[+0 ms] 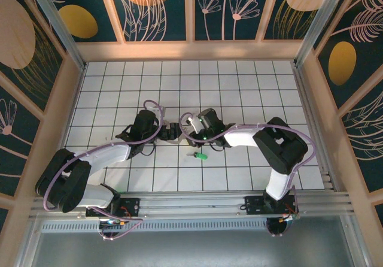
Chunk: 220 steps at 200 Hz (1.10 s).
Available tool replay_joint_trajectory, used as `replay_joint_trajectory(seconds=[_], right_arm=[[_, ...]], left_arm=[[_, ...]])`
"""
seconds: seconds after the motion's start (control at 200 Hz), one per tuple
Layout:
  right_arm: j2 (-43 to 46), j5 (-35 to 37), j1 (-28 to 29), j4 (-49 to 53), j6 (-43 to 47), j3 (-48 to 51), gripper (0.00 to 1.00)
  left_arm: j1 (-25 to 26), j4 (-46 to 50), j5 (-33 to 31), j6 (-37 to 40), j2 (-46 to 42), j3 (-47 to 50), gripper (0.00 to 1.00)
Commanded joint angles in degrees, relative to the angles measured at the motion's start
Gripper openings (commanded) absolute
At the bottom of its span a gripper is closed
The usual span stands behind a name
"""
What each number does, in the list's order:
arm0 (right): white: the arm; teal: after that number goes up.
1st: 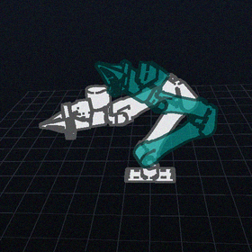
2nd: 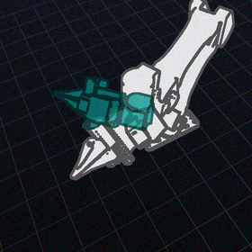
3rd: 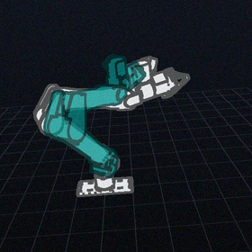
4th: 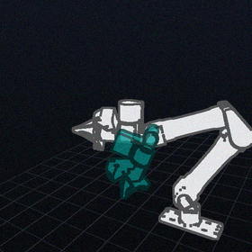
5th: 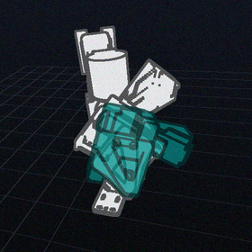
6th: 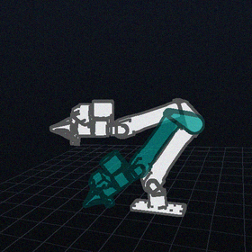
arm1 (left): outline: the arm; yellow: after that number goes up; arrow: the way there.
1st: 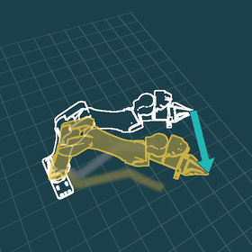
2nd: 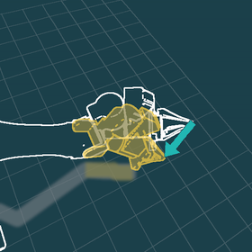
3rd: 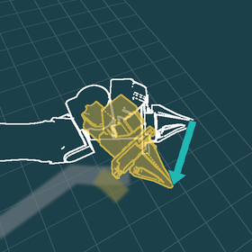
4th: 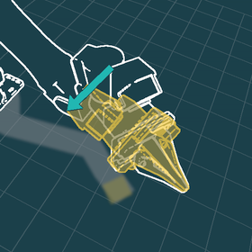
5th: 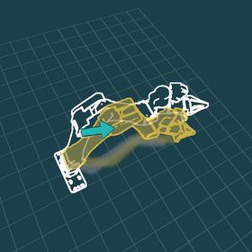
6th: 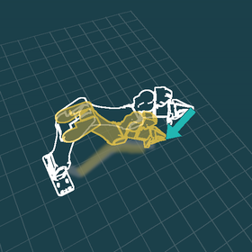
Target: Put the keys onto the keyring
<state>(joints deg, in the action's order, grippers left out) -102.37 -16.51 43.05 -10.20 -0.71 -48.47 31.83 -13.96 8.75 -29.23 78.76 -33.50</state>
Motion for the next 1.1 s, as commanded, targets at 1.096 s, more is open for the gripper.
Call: replay_joint_trajectory(seconds=[1.096], right_arm=[[2.99,-3.66,-1.04,0.09,-0.61,-1.97,0.37]], left_arm=[[0.33,-2.56,1.00,-0.47,-0.09,-0.98,0.99]])
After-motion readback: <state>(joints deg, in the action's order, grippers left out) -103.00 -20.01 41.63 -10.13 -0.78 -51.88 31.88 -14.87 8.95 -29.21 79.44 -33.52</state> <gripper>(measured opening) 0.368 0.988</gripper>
